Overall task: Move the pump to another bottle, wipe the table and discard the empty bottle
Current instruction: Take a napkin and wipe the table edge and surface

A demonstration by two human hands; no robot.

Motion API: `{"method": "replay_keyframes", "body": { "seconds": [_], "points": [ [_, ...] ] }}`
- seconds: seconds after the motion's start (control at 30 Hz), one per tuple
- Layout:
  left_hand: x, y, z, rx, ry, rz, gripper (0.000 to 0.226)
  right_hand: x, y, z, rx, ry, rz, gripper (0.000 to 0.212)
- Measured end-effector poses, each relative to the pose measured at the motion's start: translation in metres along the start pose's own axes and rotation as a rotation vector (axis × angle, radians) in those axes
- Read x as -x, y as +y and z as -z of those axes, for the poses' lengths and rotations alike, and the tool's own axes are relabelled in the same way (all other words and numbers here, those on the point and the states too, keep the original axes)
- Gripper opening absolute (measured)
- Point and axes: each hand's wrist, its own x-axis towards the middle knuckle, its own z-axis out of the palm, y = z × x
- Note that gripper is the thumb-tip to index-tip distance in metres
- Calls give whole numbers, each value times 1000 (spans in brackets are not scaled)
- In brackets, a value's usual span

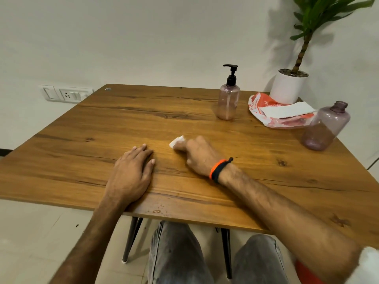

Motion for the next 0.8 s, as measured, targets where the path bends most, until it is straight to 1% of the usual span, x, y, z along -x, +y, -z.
{"method": "replay_keyframes", "body": {
  "seconds": [0.07,0.1,0.13,0.2,0.27,0.33,0.37,0.4,0.47,0.57,0.63,0.7,0.8],
  "points": [
    [0,-1,-1,-2,3,-4,47,15,-24,-5,3,-56,162,56],
    [0,-2,-1,-2,2,-8,48,20,-30,-5,-35,-75,213,53],
    [0,-2,-1,-2,1,-11,48,22,-31,0,-108,-79,224,49],
    [-1,-2,-1,-3,-1,-6,48,13,-20,14,-290,-8,135,38],
    [-1,-2,-2,-5,0,3,48,-8,3,27,-402,157,-40,30],
    [0,-1,-2,-8,2,6,47,-31,30,35,-373,299,-211,30],
    [0,-1,-2,-11,5,5,47,-41,41,37,-317,331,-274,34],
    [0,-1,-2,-14,7,3,46,-49,51,36,-257,333,-319,39],
    [0,-1,-2,-14,10,0,45,-60,65,31,-158,276,-346,44],
    [0,-2,-2,-14,14,-7,44,-67,67,20,-56,147,-296,44],
    [-1,-2,-3,-15,16,-9,44,-67,57,16,-44,103,-234,45],
    [-1,-3,-3,-15,14,-8,44,-61,37,13,-48,62,-119,49],
    [-2,-3,-4,-16,20,-10,43,-35,4,9,-32,-14,109,52]
  ]
}}
